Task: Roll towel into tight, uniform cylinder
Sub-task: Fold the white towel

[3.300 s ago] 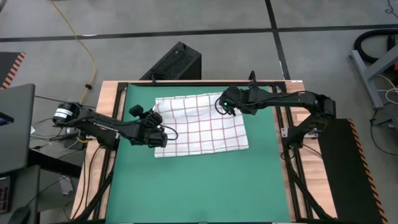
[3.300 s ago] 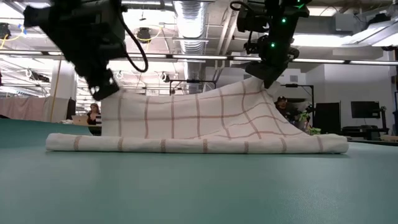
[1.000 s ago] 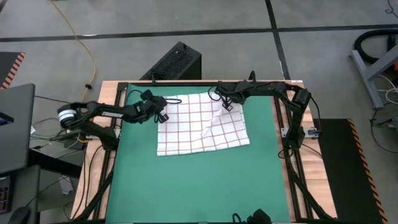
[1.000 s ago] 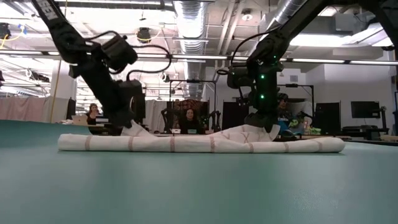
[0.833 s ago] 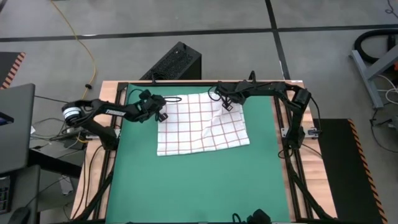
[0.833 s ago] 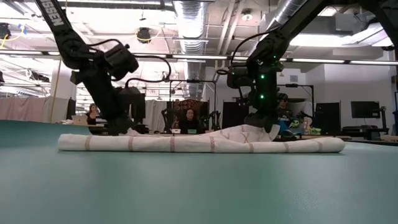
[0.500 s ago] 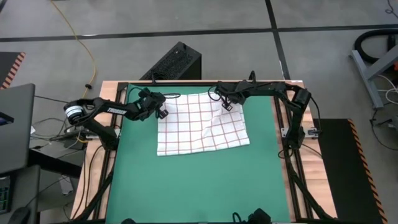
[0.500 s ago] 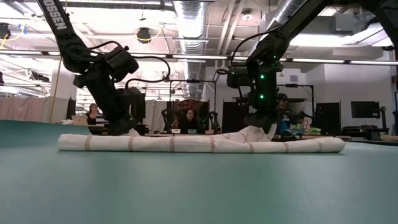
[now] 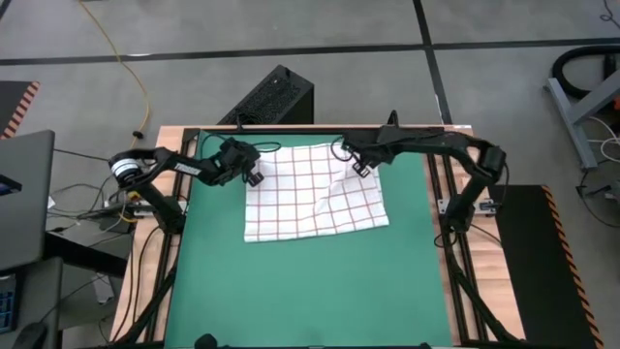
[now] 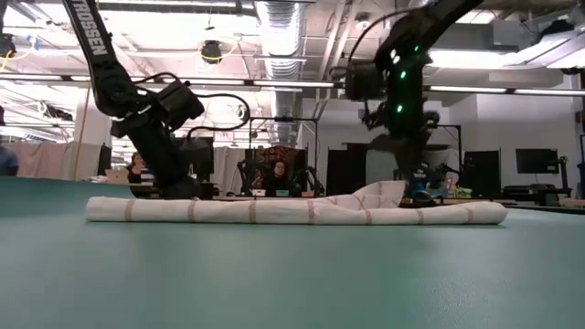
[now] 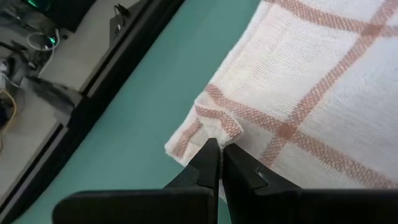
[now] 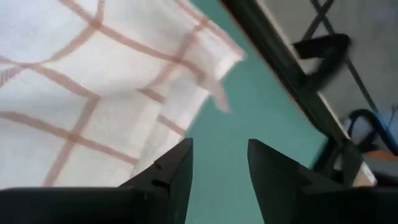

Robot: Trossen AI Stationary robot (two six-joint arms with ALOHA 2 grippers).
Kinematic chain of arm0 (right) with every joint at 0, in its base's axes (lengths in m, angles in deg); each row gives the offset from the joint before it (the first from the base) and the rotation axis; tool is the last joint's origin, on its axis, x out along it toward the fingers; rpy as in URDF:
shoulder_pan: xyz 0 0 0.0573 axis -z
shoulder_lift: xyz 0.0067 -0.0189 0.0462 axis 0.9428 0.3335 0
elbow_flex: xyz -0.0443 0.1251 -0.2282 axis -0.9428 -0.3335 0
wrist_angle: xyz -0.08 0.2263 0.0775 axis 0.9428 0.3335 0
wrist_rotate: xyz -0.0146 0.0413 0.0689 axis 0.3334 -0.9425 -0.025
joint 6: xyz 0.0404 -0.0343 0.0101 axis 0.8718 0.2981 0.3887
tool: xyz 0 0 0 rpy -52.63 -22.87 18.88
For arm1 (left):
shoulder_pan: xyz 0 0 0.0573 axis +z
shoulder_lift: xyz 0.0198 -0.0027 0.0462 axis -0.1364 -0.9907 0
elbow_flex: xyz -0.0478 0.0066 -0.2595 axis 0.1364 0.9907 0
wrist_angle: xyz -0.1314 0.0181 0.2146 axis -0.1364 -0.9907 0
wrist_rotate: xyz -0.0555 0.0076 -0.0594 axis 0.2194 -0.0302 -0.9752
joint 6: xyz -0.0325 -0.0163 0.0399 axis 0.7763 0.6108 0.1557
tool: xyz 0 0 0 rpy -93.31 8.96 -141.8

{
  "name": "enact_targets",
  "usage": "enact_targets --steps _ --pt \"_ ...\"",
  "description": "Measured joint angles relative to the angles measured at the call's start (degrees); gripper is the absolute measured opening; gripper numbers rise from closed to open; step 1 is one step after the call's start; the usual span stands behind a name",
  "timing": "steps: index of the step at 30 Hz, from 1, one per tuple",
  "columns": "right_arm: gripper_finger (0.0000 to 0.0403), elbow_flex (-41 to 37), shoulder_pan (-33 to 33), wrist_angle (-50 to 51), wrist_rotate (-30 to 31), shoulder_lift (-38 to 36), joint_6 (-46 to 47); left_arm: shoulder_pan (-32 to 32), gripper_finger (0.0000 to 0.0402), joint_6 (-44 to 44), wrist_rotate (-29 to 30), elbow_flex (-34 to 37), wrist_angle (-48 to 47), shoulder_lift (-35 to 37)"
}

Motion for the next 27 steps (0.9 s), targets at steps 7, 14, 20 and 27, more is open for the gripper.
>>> enact_targets --steps 7,14,20,27 --pt "0.0175 -4.3 -1.4 2.3 -12.9 -5.8 9.3 0.0 0.0000 -0.2 0.3 -0.1 2.4 -2.9" --pt "0.0175 -20.0 -5.5 -14.0 -17.5 -8.5 17.0 0.0 0.0000 -1.5 0.6 0.0 2.2 -2.9" --pt "0.0175 -24.2 -5.4 -24.1 -17.9 -8.6 17.4 0.0 0.0000 -1.4 0.6 0.0 1.4 -2.9" --pt "0.0173 -24.4 -4.8 -26.6 -17.1 -7.1 14.9 0.0 0.0000 -1.1 0.6 0.0 1.0 -2.9"
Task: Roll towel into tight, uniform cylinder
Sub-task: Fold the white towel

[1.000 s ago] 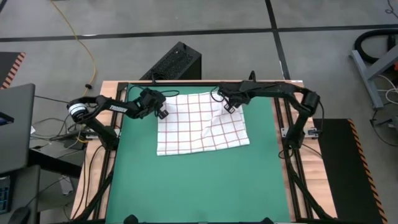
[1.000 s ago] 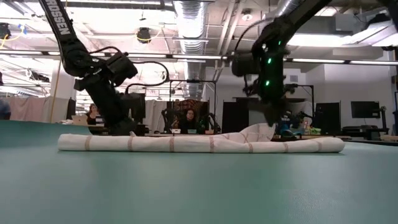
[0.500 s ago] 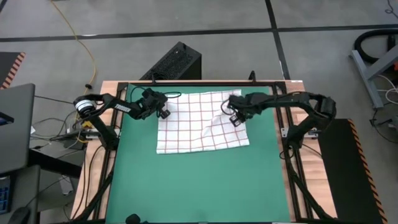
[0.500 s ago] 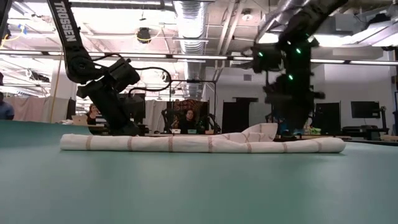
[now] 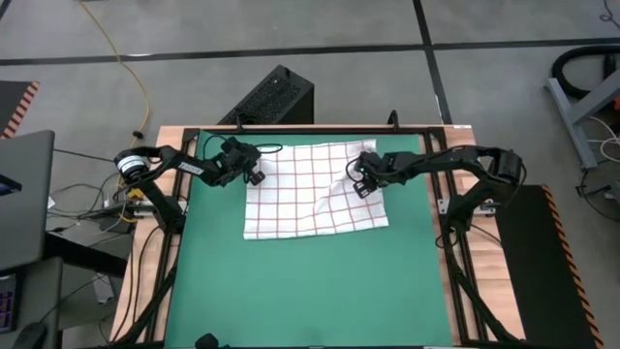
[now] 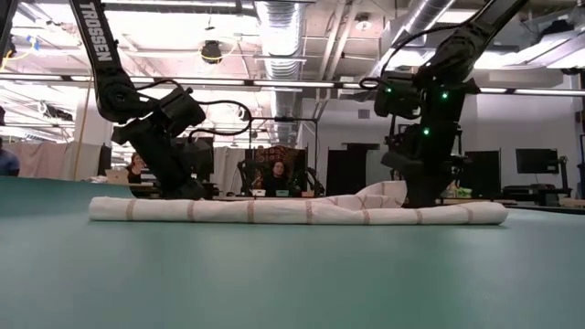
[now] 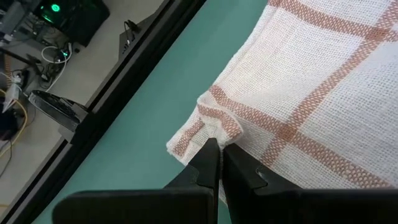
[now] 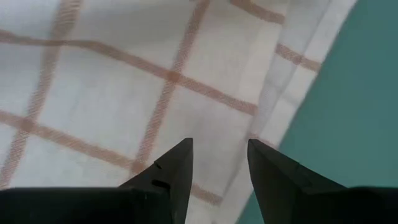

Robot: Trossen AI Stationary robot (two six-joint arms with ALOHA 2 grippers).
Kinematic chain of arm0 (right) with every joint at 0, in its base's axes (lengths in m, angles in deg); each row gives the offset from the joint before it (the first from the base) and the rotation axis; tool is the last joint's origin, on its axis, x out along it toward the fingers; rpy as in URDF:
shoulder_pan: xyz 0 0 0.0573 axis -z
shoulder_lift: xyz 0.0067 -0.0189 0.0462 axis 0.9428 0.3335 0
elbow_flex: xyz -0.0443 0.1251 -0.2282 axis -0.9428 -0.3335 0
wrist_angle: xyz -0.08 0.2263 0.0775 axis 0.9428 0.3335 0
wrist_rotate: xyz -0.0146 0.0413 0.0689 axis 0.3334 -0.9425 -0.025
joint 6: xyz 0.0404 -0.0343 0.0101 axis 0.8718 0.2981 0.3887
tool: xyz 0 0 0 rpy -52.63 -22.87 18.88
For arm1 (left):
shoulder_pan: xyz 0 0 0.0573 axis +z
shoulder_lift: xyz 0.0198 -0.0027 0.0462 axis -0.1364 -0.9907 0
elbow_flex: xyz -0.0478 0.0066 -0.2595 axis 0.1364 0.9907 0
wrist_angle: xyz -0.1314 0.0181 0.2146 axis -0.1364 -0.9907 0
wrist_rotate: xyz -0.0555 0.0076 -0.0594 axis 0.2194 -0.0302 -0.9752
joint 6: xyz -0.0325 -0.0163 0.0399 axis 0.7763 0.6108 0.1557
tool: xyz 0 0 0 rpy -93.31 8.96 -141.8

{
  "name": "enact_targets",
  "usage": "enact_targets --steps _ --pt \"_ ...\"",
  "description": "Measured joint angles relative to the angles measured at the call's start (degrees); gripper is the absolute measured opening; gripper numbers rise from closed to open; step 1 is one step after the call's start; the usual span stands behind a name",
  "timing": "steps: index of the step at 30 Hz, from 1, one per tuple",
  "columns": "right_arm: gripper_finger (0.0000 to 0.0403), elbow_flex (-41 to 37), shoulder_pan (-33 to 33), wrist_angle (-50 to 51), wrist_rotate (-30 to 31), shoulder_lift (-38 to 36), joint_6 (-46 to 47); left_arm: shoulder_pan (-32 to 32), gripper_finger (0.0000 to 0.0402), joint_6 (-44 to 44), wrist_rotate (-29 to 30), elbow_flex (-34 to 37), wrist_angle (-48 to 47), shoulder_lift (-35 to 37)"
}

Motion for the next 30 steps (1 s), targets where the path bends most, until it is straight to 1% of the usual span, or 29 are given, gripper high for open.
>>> enact_targets --steps 4,7,18,20,25,30 --pt "0.0161 0.0 0.2 -0.3 0.0 1.6 -0.2 0.0 0.0000 0.0 0.1 0.0 0.0 0.0" --pt "0.0142 0.2 0.5 -0.8 0.0 2.7 -0.2 0.0 0.0000 -0.1 0.1 0.0 -0.3 0.0" --pt "0.0015 0.1 -0.1 0.0 -0.3 1.4 -1.2 0.0 0.0000 -0.2 0.1 0.0 -1.1 0.0" --pt "0.0010 0.1 -0.1 0.4 -0.2 1.4 -1.2 0.0 0.0000 -0.2 0.2 0.0 -1.1 0.0" --pt "0.0027 0.1 -0.1 1.7 0.8 1.4 -0.8 0.0 0.0000 -0.4 0.2 0.0 -1.2 0.0" --pt "0.0028 0.1 -0.3 3.0 1.2 1.3 -1.0 0.0 0.0000 -0.4 0.6 0.0 -1.7 0.0"
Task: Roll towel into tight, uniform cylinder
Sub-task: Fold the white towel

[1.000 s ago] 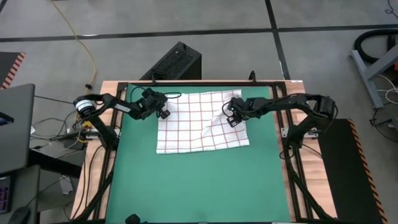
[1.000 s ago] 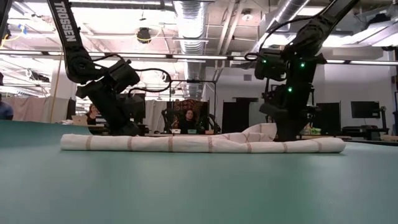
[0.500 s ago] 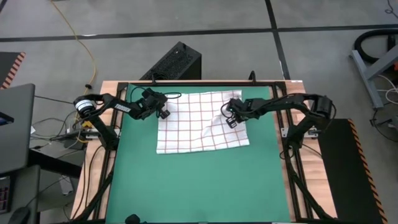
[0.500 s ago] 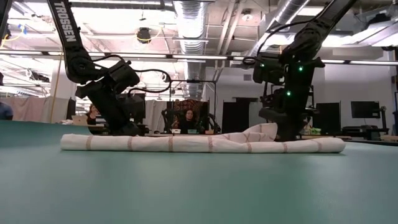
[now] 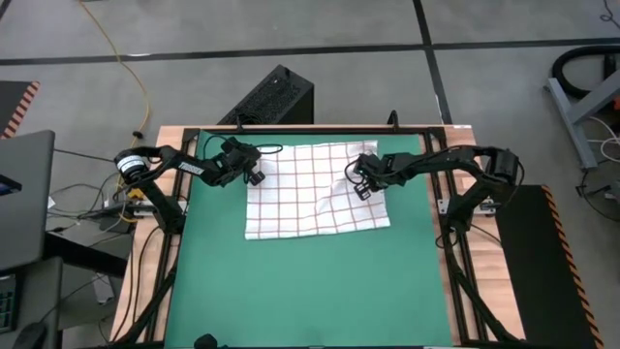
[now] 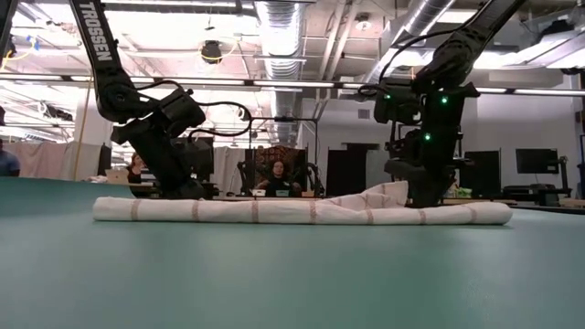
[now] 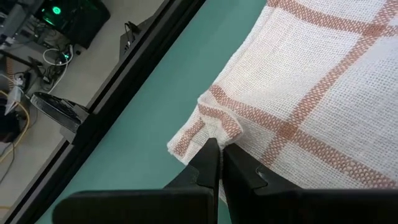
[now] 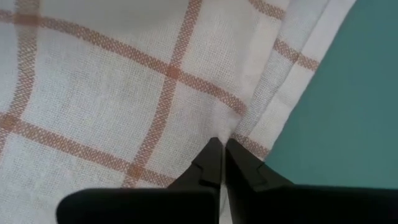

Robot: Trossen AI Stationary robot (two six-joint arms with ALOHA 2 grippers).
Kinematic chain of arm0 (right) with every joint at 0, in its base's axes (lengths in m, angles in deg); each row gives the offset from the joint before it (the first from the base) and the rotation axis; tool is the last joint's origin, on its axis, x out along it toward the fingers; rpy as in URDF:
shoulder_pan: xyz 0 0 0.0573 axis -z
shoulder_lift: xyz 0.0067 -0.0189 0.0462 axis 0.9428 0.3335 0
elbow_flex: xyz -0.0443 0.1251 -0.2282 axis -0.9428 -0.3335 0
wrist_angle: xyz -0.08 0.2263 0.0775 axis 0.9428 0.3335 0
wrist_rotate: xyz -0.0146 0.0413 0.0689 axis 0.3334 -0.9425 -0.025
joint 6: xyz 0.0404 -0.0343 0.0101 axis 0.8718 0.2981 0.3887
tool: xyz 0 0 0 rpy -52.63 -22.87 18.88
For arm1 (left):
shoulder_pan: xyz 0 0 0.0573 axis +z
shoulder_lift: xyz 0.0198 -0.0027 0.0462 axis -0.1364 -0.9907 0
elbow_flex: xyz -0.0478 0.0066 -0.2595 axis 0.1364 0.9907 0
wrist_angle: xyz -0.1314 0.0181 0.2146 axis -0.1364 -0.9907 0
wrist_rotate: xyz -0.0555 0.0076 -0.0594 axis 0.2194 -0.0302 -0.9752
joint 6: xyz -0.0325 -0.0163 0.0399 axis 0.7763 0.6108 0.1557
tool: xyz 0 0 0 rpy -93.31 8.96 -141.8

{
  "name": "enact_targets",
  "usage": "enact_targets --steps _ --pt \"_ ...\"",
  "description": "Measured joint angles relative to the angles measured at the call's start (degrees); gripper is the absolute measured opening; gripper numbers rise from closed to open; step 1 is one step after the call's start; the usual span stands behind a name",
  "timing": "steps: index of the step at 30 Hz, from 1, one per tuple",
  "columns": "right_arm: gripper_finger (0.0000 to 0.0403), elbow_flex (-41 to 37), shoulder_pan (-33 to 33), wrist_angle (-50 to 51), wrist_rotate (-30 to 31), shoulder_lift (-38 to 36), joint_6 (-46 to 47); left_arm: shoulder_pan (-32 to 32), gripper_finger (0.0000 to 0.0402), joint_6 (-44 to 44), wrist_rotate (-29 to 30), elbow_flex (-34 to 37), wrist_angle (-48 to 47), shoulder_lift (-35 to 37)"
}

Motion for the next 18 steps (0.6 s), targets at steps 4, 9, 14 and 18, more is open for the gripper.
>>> enact_targets --steps 4,9,14,18 --pt "0.0031 0.0 -0.8 1.5 0.2 -0.3 0.0 0.0 0.0000 0.0 0.6 0.0 -0.5 0.0" --pt "0.0040 0.0 -2.4 4.3 2.2 -2.0 1.7 0.0 0.0000 0.2 0.7 0.0 -0.6 0.0" --pt "0.0042 0.1 -4.0 7.3 4.3 -5.5 3.0 0.0 0.0000 0.3 0.6 0.0 -0.7 0.0" --pt "0.0042 0.1 -5.1 9.4 4.3 -7.9 3.3 0.0 0.0000 0.3 0.6 0.0 -0.7 0.0"
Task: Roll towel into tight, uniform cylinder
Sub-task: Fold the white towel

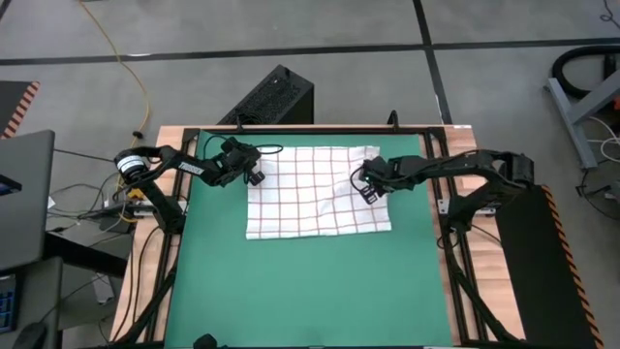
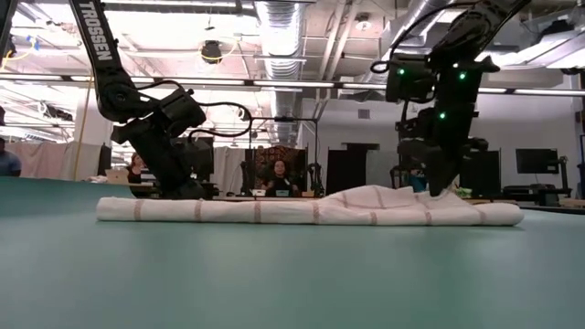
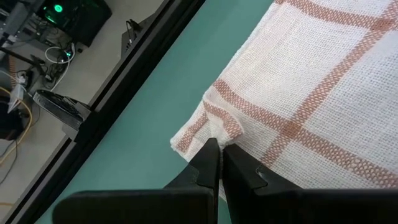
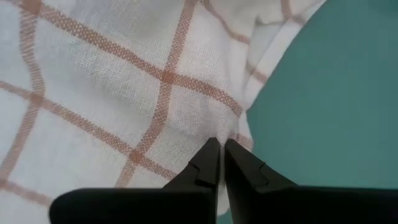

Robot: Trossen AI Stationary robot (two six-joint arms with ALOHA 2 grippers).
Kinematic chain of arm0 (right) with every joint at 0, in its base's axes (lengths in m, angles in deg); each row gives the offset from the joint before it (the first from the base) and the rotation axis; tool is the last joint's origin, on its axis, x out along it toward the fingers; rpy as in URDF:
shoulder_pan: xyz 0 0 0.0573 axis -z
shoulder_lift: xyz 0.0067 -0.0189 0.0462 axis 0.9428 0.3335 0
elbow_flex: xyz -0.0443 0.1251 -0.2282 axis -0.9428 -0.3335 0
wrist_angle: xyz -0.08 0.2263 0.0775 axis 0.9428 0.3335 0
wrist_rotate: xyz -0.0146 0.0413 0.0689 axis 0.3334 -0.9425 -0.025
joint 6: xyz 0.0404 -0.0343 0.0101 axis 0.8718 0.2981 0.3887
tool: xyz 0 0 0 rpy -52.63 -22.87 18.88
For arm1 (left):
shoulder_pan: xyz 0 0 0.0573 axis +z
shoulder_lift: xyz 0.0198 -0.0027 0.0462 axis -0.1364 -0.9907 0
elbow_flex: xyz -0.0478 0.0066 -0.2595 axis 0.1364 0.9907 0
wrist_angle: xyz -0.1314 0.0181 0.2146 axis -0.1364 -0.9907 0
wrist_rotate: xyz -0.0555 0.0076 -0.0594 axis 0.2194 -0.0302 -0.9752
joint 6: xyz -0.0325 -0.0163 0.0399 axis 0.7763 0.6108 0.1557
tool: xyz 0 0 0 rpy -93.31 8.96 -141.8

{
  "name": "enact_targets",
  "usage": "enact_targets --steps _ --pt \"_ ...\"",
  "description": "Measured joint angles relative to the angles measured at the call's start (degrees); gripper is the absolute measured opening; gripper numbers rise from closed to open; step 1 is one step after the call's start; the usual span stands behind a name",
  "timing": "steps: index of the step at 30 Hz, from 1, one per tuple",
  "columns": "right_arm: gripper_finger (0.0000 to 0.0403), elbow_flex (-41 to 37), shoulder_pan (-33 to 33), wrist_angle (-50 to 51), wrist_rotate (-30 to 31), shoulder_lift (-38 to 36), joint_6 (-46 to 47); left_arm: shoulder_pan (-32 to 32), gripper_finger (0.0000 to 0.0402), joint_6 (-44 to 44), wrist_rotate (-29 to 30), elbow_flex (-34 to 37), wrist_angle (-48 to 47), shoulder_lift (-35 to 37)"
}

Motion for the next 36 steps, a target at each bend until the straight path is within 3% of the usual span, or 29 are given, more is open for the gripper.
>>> enact_targets --steps 10,15,27,32,36 --pt "0.0049 0.0 -0.9 7.9 0.0 3.1 4.0 0.0 0.0000 0.2 0.0 0.0 0.0 0.0" --pt "0.0070 0.0 -1.4 6.6 0.7 4.1 3.6 0.0 0.0000 0.2 0.0 0.0 0.0 0.0" --pt "0.0152 0.3 -3.2 4.9 6.0 -2.4 0.8 0.0 0.0000 -0.4 0.2 0.0 0.4 0.0" --pt "0.0190 0.3 -4.9 0.8 6.0 -7.3 -1.6 0.0 0.0000 -2.3 0.9 0.1 2.6 -0.1" --pt "0.0199 -0.4 -7.3 -5.5 4.2 -8.5 -5.4 0.0 0.0000 -3.5 1.9 -0.3 3.0 0.7"
